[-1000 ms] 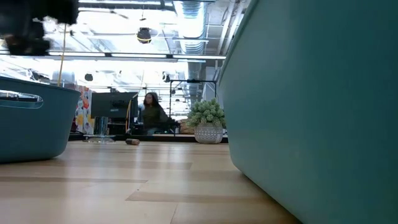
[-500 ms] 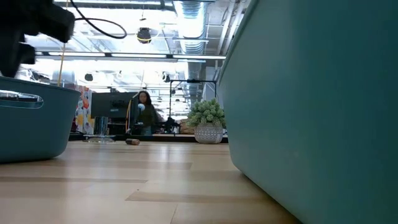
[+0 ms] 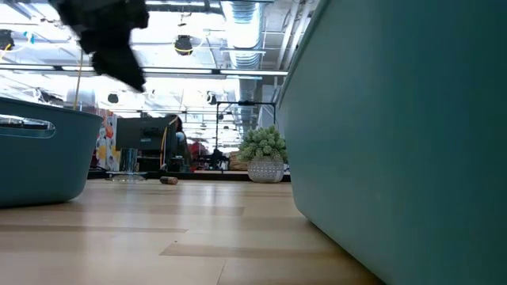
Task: Sort batteries
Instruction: Put the black battery into the blue bin
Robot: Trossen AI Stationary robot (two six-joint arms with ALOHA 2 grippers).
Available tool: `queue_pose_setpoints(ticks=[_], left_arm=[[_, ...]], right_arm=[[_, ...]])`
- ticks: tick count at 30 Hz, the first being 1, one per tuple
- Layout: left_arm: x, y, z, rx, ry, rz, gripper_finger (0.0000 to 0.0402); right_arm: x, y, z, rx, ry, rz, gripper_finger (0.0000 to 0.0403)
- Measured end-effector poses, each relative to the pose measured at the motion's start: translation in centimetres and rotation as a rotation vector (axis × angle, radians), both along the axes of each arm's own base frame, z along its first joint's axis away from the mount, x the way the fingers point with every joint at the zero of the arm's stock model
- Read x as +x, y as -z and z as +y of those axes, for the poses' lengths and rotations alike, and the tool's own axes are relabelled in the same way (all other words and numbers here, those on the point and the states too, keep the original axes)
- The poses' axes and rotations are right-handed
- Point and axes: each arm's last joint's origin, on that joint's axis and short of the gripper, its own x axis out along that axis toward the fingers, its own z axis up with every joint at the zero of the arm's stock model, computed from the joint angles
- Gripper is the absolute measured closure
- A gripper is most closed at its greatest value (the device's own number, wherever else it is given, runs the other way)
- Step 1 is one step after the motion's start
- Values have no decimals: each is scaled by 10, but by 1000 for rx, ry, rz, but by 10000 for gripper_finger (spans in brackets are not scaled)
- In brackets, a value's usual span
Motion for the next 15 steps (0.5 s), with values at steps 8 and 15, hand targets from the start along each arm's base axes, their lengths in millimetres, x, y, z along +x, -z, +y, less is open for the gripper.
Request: queue_pose_setpoints(ticks=[8, 15], left_arm=[[20, -15, 28, 189, -48, -154, 228], [46, -1, 56, 268, -101, -113, 228]], right_arm=[[-22, -18, 38, 179, -135, 237, 398], [-48, -3, 68, 473, -18, 514, 353]])
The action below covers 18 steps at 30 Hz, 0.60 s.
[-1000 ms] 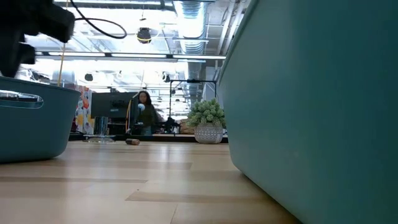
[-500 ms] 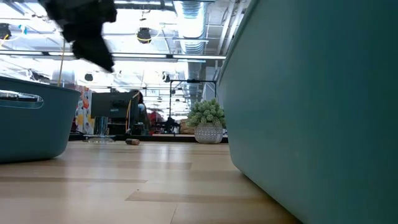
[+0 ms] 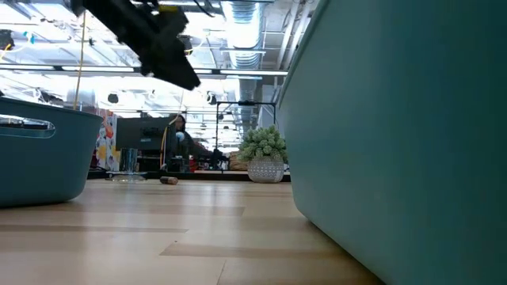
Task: Sort batteries
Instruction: Put the black battery into the blue bin
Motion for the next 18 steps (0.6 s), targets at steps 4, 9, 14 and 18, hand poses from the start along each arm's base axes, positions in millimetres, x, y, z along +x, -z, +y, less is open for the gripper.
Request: queue_pose_setpoints(ticks=[4, 9, 14, 18], left_arm=[[18, 12, 14, 4, 38, 5, 228], [35, 24, 30, 23, 69, -3, 228], [37, 30, 41, 29, 56, 8, 228], [36, 29, 45, 41, 50, 13, 228]], right_arm=[[-12, 13, 20, 190, 86, 187, 312], [-25, 29, 51, 308, 174, 351, 277], [-39, 41, 78, 375, 295, 442, 256], [-51, 50, 99, 410, 354, 471, 240]])
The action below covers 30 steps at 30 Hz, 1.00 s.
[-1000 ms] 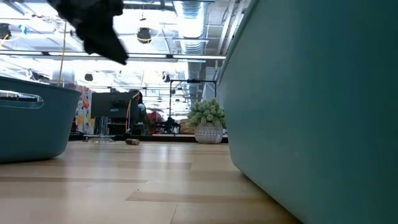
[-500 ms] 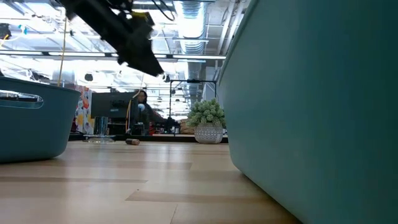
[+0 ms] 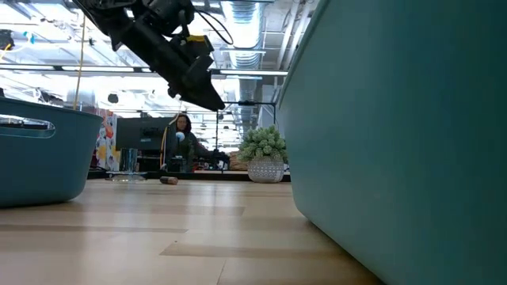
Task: Sort batteries
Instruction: Put the black battery into the blue bin
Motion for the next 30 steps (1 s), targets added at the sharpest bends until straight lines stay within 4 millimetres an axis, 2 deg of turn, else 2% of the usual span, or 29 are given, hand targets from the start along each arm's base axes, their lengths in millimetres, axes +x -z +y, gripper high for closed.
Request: queue_pose_setpoints(ticks=[4, 14, 20, 30], left_arm=[[-1, 0, 4, 11, -7, 3, 228], [-2, 0, 7, 8, -21, 7, 228], [-2, 0, 7, 3, -25, 4, 228], [-2, 0, 7, -1, -24, 4, 228]], right_arm=[[-11, 7, 17, 27, 28, 13, 230], [-33, 24, 43, 37, 62, 47, 229], [-34, 30, 50, 41, 74, 46, 223], [-33, 29, 55, 30, 84, 53, 223]])
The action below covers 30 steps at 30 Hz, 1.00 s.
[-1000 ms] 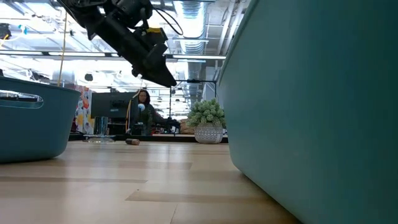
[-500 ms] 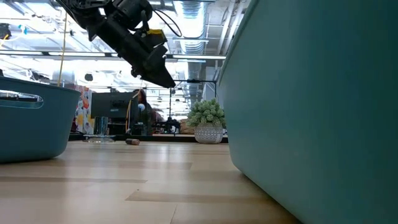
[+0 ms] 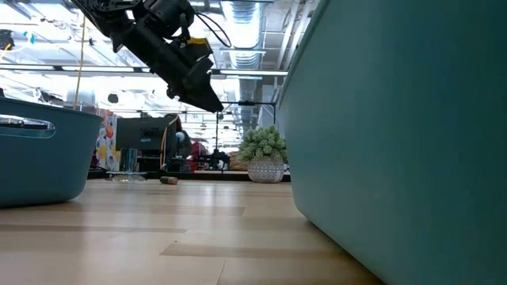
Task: Sort batteries
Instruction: Put the black battery into the blue bin
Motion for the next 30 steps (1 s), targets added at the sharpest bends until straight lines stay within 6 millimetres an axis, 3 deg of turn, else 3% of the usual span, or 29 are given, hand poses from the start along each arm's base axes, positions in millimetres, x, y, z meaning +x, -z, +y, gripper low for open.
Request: queue_pose_setpoints(ticks=[12, 30], left_arm=[[0, 0, 0, -3, 0, 2, 228], [0, 1, 0, -4, 1, 9, 228]], right_arm=[[-2, -12, -5, -113, 5, 41, 223], [-9, -8, -8, -147, 47, 51, 223]])
